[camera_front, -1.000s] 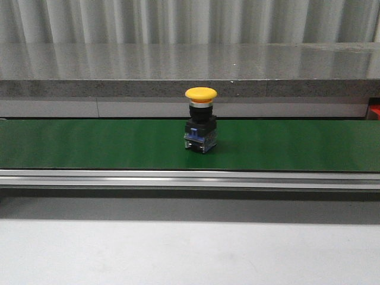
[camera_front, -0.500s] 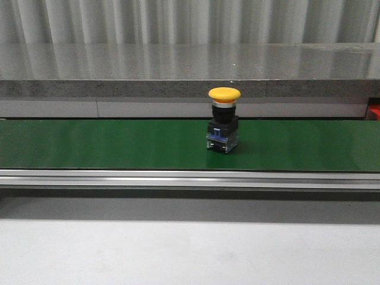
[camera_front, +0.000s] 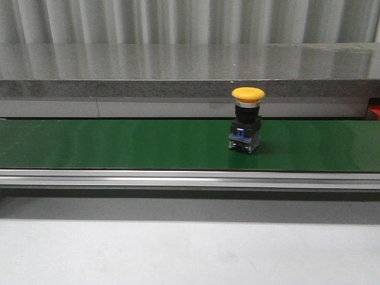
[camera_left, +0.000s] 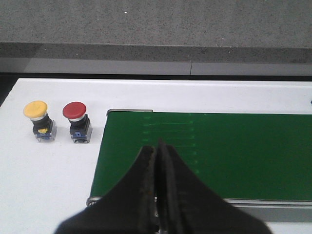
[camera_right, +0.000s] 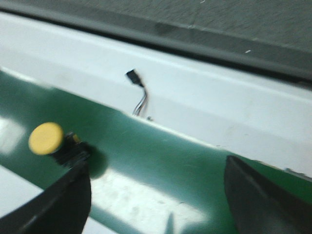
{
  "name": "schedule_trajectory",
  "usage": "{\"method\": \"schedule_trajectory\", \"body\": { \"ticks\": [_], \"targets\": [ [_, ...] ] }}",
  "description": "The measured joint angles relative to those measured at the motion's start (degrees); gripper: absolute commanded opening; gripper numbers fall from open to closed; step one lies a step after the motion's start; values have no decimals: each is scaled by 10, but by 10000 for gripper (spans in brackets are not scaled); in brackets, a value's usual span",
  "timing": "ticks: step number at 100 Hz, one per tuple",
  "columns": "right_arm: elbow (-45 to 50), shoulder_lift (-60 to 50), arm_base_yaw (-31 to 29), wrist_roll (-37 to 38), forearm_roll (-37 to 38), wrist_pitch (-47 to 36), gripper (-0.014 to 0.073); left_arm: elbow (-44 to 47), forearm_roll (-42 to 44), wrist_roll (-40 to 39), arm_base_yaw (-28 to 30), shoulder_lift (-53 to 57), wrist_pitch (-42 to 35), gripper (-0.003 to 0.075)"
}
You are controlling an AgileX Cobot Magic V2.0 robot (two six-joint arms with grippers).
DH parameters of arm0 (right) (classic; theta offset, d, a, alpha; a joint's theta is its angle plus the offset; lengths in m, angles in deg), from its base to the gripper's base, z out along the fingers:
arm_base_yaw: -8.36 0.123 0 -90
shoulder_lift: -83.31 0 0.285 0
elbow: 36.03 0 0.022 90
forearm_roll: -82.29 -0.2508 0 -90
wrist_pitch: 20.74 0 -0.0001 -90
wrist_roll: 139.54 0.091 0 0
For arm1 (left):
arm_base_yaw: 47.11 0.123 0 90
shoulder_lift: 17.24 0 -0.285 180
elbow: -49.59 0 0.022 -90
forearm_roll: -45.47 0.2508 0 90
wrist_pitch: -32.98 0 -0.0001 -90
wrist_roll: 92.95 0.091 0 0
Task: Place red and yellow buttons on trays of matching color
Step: 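Lower the right gripper onto the yellow button at the belt's end, then lift the yellow button and carry it into the yellow tray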
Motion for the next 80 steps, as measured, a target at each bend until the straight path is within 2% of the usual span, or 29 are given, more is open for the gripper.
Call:
{"method": "schedule_trajectory", "body": {
  "ticks": [21,32,80],
  "targets": [
    [32,14,107,-4,46,-18,563,0,0,0,0,0,0,-20],
    [34,32,142,-4,53,-32,563,0,0,0,0,0,0,-20],
    [34,151,229,-4,58,-116,563,0,0,0,0,0,0,-20]
  ]
}}
